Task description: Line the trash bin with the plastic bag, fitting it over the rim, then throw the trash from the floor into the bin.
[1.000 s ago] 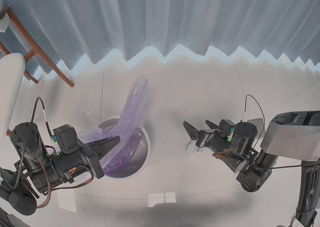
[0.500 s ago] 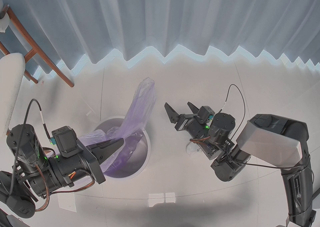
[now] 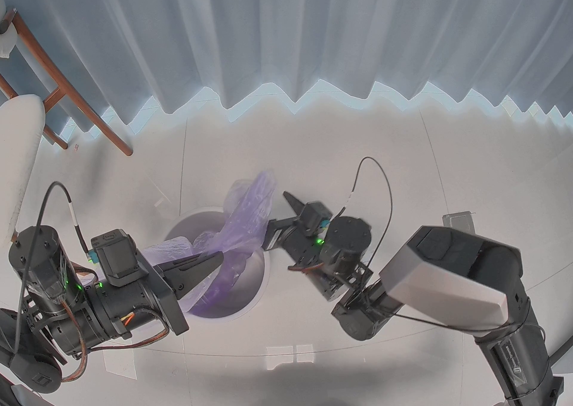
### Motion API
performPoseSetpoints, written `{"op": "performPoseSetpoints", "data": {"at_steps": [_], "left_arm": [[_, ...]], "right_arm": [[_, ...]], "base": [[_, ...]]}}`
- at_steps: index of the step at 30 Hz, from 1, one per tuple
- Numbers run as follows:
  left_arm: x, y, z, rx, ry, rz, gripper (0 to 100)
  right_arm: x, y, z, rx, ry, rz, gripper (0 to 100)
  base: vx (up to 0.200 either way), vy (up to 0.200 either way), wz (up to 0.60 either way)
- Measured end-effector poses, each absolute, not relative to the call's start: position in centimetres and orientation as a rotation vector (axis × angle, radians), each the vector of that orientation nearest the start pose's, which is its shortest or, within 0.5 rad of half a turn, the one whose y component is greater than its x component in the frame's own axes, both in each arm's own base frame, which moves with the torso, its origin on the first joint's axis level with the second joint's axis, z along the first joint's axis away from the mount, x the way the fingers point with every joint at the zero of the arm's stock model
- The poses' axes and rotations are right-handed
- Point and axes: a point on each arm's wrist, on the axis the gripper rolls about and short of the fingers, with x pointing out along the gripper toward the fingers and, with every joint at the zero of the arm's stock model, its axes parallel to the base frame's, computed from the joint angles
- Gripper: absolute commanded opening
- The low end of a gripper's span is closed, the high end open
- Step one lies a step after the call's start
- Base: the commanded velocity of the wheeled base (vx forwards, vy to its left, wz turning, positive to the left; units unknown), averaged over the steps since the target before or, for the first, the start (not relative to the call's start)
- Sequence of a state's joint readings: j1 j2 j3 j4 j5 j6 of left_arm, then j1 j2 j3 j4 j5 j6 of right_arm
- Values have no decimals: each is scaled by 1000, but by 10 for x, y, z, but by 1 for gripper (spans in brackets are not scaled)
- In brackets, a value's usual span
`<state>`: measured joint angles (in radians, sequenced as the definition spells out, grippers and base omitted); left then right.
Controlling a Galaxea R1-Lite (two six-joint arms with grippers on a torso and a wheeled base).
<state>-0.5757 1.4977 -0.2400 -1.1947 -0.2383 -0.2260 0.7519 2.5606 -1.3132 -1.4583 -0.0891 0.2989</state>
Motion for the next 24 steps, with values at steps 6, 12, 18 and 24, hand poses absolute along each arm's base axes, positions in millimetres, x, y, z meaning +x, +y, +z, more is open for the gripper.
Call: {"op": "performPoseSetpoints", "data": {"at_steps": [6, 12, 18, 24], "left_arm": [[172, -116, 152, -207, 144, -795, 0], [175, -117, 153, -210, 145, -790, 0], [176, -118, 150, -208, 156, -788, 0], [177, -118, 150, -209, 156, -785, 0]], "right_arm": [[318, 352, 25, 350, -34, 767, 100], [297, 370, 11, 304, -9, 826, 100], [291, 375, 8, 295, -12, 846, 100], [316, 352, 12, 298, -31, 773, 100]], "base": [[0, 0, 0], [0, 0, 0], [0, 0, 0], [0, 0, 0]]}}
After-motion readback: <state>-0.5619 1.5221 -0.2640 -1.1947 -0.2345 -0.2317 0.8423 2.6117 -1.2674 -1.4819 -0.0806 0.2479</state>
